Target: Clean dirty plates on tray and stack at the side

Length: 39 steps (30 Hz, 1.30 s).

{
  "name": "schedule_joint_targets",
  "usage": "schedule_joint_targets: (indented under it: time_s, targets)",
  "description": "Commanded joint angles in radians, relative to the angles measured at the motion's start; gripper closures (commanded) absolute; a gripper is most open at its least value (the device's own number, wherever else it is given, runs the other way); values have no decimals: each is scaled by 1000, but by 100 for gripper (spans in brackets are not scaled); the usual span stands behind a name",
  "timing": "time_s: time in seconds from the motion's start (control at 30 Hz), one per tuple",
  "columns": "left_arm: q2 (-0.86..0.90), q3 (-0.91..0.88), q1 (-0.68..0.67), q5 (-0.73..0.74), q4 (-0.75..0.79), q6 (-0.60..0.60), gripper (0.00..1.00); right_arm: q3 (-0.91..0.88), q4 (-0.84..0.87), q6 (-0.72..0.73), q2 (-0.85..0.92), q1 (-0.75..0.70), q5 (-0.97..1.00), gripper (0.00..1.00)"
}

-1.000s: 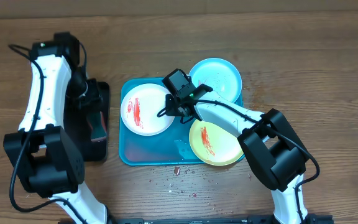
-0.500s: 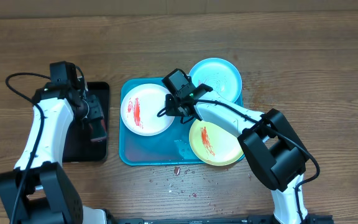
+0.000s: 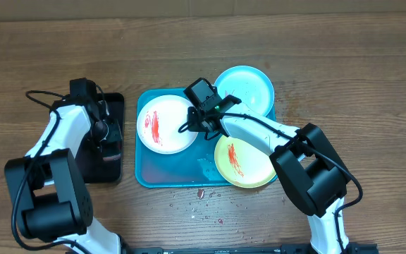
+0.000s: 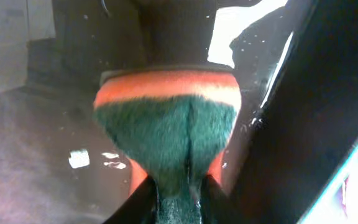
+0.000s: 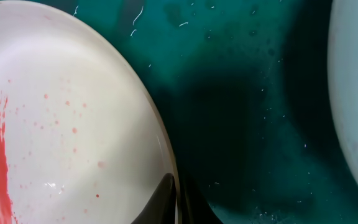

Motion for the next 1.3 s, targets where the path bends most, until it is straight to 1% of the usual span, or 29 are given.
schedule_joint_targets:
  time_s: [0.0,0.03,0.07,0.1,0.23,0.37,0.5,0.73,0.83,0.93,1.0,1.07,1.2,1.23,1.27]
  targets:
    - [63,-7,-1,23,11,12,80,16,-1,0,26,2,13,95]
    - [74,-7,-1,23,17,12,83,16,-1,0,26,2,13,95]
    - [82,-7,-1,23,23,12,93,16,-1,0,26,2,13,95]
    - [86,-7,-1,23,28,11,96,16,-1,0,26,2,13,95]
    - [85,0,-1,24,33,8,96,16,-1,0,26,2,13,95]
    - [79,43,0,23,-1,8,96,16,0,0,25,2,12,96]
    - [69,194,0,23,-114,22,96,16,3,-1,25,2,-19,96]
    - [66,478,-16,27,-340,105,96,16,-1,-5,25,-2,-68,96]
    - [66,529,-45,103,-377,162,96,16,-10,-4,25,-14,-97,96]
    - [70,520,-84,216,-374,217,96,16,-20,-4,25,-42,-154,96]
    - [70,492,-117,248,-354,222,96,16,-35,-3,25,-69,-198,96]
    - [70,450,-154,249,-316,220,96,16,-46,-4,25,-90,-224,96]
    - [70,340,-222,235,-195,175,96,16,-55,-4,25,-109,-236,96]
    - [70,311,-236,215,-159,146,96,16,-56,-4,25,-108,-235,96]
    - [71,251,-264,164,-78,84,96,16,-56,-4,25,-108,-235,96]
